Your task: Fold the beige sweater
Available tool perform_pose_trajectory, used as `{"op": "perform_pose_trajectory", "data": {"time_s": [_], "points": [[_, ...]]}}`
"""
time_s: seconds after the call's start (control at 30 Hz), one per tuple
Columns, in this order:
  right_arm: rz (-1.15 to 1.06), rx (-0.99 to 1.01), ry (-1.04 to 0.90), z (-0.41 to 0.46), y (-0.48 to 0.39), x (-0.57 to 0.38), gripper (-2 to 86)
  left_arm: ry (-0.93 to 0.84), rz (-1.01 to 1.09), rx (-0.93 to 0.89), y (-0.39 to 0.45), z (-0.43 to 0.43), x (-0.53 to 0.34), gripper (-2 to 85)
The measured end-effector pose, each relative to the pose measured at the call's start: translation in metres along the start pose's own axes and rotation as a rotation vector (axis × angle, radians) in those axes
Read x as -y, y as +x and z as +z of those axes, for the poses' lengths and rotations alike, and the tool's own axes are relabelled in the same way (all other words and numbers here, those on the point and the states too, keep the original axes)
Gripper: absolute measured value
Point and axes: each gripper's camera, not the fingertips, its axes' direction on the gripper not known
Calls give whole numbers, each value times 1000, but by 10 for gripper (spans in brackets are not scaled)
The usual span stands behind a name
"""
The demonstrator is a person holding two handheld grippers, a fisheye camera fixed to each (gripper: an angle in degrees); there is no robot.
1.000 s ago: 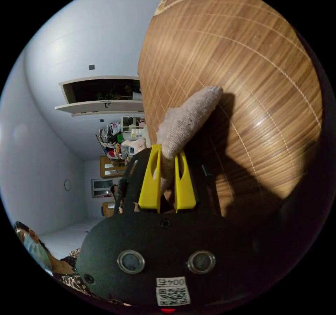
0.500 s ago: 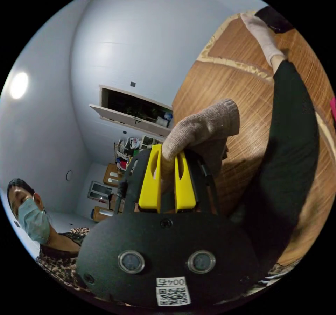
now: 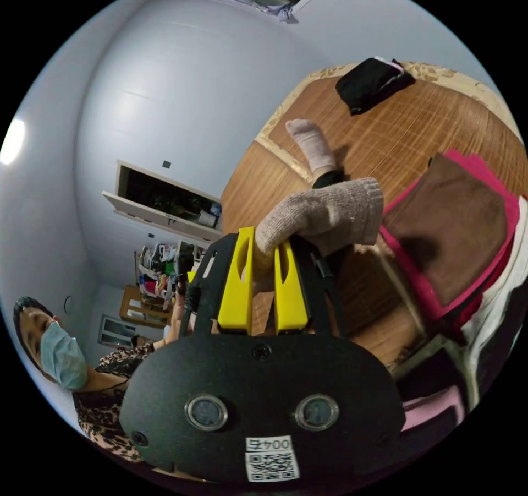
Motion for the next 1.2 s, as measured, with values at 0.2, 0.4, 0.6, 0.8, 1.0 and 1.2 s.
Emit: {"op": "perform_pose_trajectory", "data": {"time_s": [0.2, 0.4, 0.6, 0.8, 1.0, 1.2], "points": [[-188, -164, 186, -118, -12, 64, 64, -91, 271, 87, 37, 132, 99, 56], [60, -545, 73, -150, 100, 79, 65, -272, 137, 202, -81, 304, 124, 62], [219, -607, -91, -140, 170, 88, 64, -360, -178, 138, -191, 382, 89, 53], [159, -713, -107, -141, 146, 106, 64, -355, -67, 220, -170, 404, 99, 56], [189, -945, -153, -139, 128, 121, 96, -381, -11, 327, -166, 434, 84, 56], [-4, -1067, 127, -174, 50, 115, 108, -331, 48, 344, -150, 412, 68, 45]]}}
